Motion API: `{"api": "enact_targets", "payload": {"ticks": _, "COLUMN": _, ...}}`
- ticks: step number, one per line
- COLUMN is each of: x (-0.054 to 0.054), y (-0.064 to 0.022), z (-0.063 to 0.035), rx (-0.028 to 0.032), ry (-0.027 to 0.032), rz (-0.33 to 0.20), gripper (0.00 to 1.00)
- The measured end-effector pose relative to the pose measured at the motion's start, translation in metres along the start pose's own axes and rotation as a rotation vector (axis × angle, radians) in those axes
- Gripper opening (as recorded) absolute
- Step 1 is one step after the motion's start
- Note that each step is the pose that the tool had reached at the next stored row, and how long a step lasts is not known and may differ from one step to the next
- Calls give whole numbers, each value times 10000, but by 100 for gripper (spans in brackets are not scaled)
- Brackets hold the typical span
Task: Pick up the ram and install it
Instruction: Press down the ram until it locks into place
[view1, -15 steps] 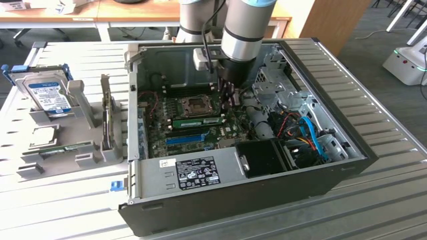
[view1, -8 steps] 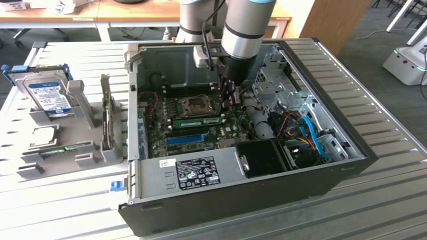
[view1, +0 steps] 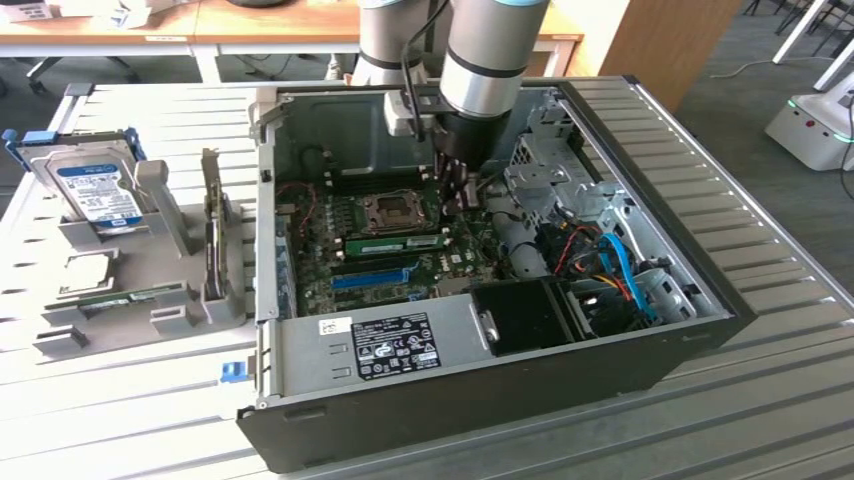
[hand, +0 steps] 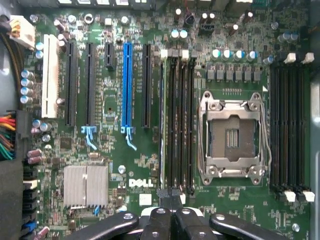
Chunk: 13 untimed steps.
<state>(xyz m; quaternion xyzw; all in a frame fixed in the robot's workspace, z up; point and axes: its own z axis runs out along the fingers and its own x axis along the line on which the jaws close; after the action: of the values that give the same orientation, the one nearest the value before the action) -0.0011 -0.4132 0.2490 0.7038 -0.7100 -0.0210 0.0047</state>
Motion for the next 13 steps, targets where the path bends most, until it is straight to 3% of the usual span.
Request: {"api": "enact_targets", "payload": {"ticks": 13, "x": 3, "y": 358, "z": 16, "rx": 0, "ry": -1, "rz": 0, "gripper": 11}}
